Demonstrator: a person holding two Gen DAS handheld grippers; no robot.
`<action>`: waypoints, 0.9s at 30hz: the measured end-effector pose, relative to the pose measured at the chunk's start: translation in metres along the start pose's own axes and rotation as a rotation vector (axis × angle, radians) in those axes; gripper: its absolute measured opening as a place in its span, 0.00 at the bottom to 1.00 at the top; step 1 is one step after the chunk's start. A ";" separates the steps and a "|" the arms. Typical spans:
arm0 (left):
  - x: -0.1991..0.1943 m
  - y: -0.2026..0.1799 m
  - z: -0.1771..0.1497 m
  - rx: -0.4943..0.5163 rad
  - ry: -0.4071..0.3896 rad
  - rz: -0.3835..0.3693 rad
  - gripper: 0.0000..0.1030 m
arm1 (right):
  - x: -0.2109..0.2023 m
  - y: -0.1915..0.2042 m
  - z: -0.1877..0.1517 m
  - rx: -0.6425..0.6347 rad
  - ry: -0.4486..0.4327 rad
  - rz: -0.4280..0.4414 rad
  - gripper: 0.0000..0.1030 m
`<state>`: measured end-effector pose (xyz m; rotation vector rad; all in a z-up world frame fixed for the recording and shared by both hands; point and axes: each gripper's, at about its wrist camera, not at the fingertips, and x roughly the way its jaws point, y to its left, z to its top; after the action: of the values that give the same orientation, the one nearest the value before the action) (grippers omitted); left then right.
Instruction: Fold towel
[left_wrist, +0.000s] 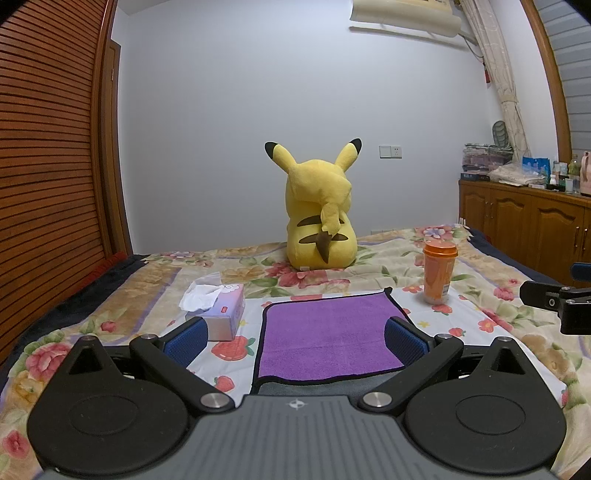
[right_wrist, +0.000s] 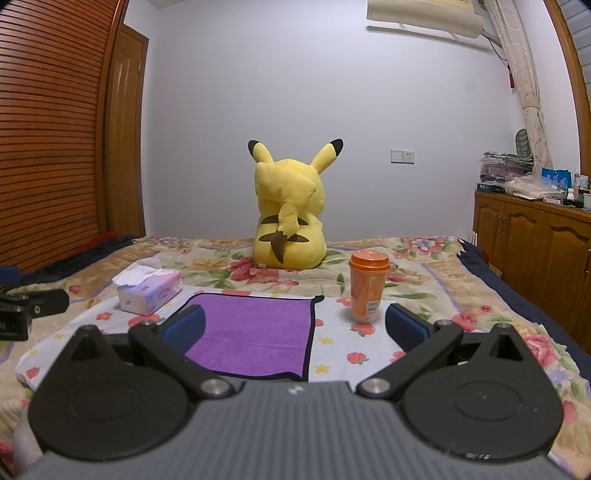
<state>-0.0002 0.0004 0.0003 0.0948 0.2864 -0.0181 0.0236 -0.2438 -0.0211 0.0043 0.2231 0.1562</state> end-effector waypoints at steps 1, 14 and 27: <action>0.000 0.000 0.000 0.000 0.000 0.000 1.00 | 0.000 0.000 0.000 0.000 0.000 0.000 1.00; 0.000 0.000 0.000 0.001 -0.001 0.001 1.00 | 0.001 -0.001 -0.001 0.004 0.000 0.001 1.00; 0.000 0.000 0.000 0.002 -0.001 0.001 1.00 | 0.001 -0.001 -0.001 0.013 -0.002 0.000 1.00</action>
<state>-0.0003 0.0003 0.0003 0.0965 0.2850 -0.0171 0.0242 -0.2450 -0.0223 0.0179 0.2226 0.1550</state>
